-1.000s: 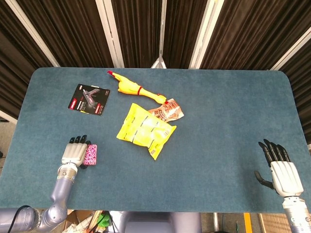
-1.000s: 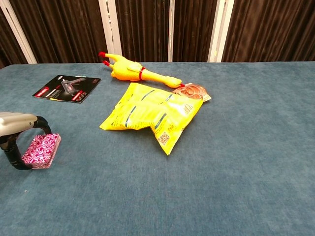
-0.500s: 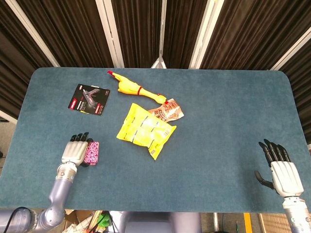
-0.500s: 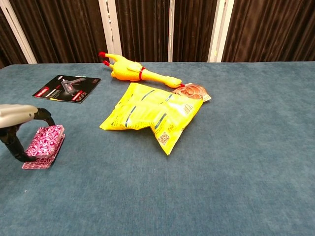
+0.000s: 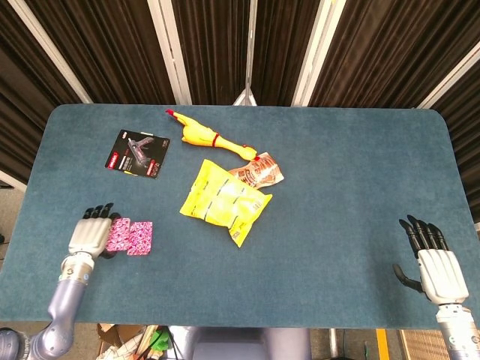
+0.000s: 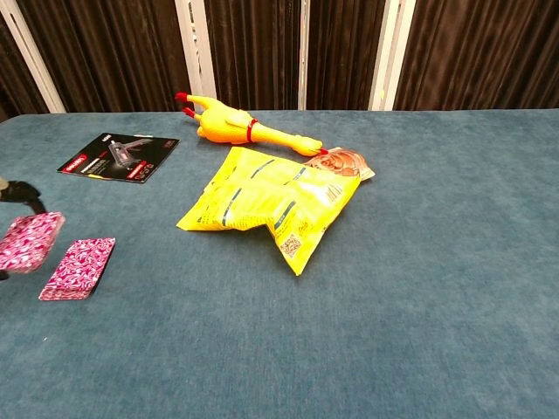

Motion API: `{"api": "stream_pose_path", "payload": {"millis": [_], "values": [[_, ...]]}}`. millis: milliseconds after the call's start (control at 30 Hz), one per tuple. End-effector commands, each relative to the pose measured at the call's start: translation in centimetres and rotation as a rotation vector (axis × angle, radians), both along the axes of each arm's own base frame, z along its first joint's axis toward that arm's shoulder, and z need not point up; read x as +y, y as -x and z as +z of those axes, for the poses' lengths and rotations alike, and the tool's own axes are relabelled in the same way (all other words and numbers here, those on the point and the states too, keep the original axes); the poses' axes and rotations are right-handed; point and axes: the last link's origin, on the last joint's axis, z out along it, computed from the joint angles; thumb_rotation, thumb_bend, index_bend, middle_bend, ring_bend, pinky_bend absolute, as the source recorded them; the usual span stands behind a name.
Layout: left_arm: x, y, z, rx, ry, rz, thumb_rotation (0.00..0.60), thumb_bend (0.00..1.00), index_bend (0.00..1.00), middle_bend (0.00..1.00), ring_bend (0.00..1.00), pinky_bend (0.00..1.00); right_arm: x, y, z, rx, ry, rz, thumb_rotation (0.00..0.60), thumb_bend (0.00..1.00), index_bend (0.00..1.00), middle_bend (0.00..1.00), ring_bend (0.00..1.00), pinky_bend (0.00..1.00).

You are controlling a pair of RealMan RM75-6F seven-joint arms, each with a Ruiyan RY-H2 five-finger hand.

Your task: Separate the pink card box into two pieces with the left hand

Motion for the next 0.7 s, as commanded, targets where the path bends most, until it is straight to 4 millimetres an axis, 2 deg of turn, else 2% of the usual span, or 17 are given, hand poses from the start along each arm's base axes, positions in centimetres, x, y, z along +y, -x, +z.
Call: {"api": "stream_pose_path", "payload": {"millis": [33, 233, 467, 700], "values": [[-0.3, 1.4, 0.1, 0.011, 0.006, 0.02, 0.6, 0.42, 0.4, 0.0, 0.0, 0.0, 0.0, 0.0, 0.0, 0.0, 0.0, -0.002, 0.6, 0.36, 0.0, 0.0, 0.0, 0.06], [-0.4, 2.7, -0.2, 0.022, 0.016, 0.032, 0.6, 0.4, 0.38, 0.0, 0.0, 0.0, 0.0, 0.0, 0.0, -0.001, 0.0, -0.003, 0.6, 0.36, 0.0, 0.0, 0.0, 0.06], [-0.4, 3.0, -1.1, 0.031, 0.035, 0.034, 0.6, 0.37, 0.33, 0.0, 0.0, 0.0, 0.0, 0.0, 0.0, -0.002, 0.001, -0.004, 0.6, 0.36, 0.0, 0.0, 0.0, 0.06], [-0.5, 3.3, -1.4, 0.06, 0.052, 0.056, 0.6, 0.26, 0.25, 0.0, 0.0, 0.0, 0.0, 0.0, 0.0, -0.004, 0.001, -0.001, 0.6, 0.36, 0.0, 0.0, 0.0, 0.06]]}}
